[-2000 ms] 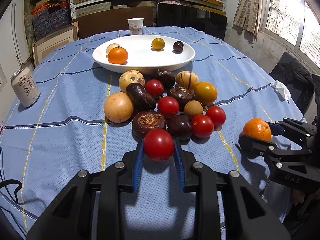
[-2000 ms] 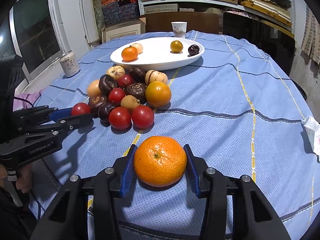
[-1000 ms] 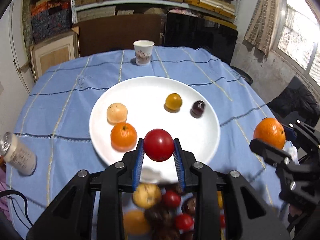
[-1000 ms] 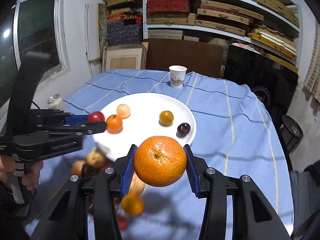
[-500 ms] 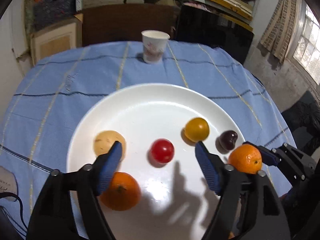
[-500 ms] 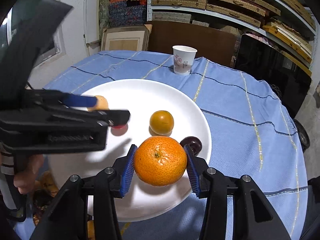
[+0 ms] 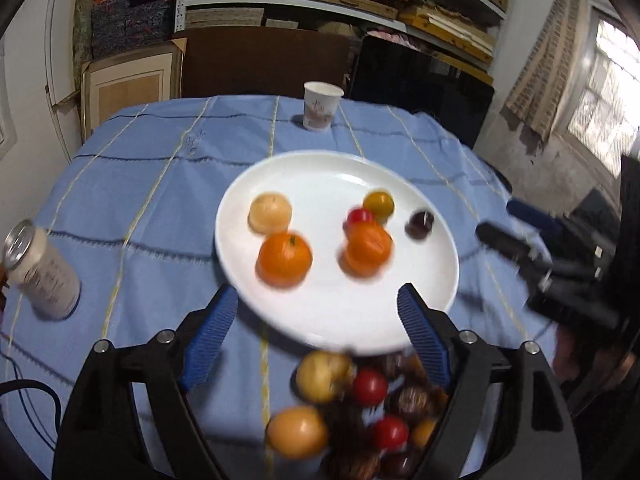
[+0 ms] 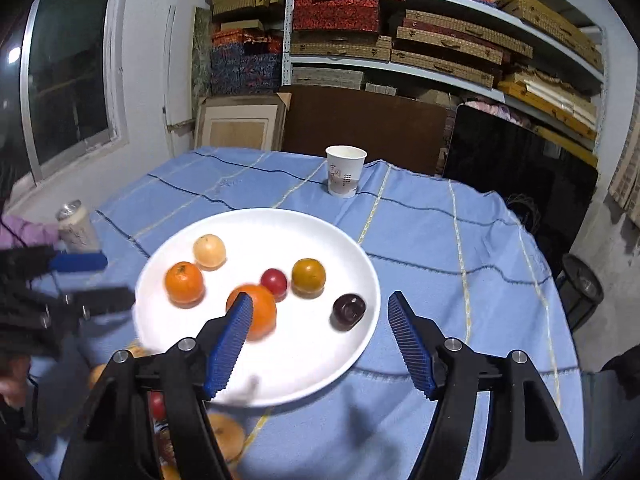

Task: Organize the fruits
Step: 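Grasp a red tomato from the pile with the right tool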

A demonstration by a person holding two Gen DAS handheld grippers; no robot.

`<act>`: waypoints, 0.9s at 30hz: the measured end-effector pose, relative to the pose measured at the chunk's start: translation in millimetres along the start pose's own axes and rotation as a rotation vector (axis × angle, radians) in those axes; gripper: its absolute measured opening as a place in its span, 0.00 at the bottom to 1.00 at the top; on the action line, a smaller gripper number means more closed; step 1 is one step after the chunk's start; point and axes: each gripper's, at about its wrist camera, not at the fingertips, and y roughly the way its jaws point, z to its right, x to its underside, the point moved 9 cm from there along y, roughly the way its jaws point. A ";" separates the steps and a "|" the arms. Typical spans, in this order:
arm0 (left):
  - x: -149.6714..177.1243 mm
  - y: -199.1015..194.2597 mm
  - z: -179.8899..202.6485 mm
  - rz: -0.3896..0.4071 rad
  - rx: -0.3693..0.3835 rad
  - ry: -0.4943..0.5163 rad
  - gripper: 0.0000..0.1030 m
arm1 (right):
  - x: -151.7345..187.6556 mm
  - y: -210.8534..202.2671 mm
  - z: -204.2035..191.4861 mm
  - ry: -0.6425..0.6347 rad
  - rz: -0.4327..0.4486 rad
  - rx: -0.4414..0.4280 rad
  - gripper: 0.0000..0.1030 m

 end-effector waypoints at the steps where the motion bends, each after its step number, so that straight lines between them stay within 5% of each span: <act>1: 12.9 -4.5 -0.2 -0.011 -0.011 0.017 0.78 | 10.3 -7.3 -4.9 0.001 -0.016 -0.021 0.69; 10: 95.4 -29.1 -10.5 -0.011 -0.045 0.073 0.79 | 124.9 -51.7 -65.8 -0.007 -0.174 -0.108 0.68; 13: 112.8 -28.7 -14.0 -0.019 -0.046 0.060 0.79 | 145.3 -47.1 -74.1 0.009 -0.207 -0.092 0.55; 17: 128.5 -25.6 -10.9 -0.025 -0.068 0.099 0.79 | 151.2 -39.6 -79.9 0.010 -0.229 -0.064 0.45; 27: 127.6 -23.9 -3.9 -0.029 -0.014 0.110 0.79 | 151.7 -30.0 -82.9 -0.006 -0.259 -0.042 0.44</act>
